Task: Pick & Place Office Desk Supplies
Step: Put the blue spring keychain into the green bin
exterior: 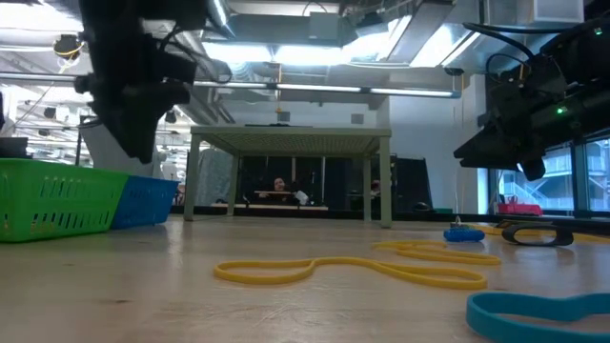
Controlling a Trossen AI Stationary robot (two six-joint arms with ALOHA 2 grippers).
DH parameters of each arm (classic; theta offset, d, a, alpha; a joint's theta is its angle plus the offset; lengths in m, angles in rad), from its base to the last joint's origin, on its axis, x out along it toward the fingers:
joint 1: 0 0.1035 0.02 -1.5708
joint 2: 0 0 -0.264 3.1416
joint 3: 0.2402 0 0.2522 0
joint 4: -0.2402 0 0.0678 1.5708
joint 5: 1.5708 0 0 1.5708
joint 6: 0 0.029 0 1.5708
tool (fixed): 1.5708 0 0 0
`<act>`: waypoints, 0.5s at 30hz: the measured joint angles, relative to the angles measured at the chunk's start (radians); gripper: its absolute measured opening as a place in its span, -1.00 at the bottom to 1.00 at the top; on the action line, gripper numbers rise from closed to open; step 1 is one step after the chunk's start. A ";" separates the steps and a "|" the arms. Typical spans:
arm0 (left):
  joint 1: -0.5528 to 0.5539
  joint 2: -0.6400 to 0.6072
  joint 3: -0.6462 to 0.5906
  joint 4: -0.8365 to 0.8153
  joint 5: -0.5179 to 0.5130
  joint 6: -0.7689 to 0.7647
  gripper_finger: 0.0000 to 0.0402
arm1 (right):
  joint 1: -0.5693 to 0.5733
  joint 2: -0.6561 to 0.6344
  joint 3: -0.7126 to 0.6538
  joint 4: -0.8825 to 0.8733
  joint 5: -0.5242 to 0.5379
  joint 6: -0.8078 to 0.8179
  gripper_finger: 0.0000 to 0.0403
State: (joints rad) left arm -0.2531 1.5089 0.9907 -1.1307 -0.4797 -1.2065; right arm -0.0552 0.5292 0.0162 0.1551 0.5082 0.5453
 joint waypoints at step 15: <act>-0.006 0.000 0.127 0.023 -0.029 0.089 -0.18 | 0.000 0.000 0.000 -0.001 -0.186 0.023 -0.27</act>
State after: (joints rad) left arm -0.2594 1.5089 1.1179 -1.1079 -0.5088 -1.1171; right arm -0.0555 0.5289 0.0164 0.1537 0.3222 0.5682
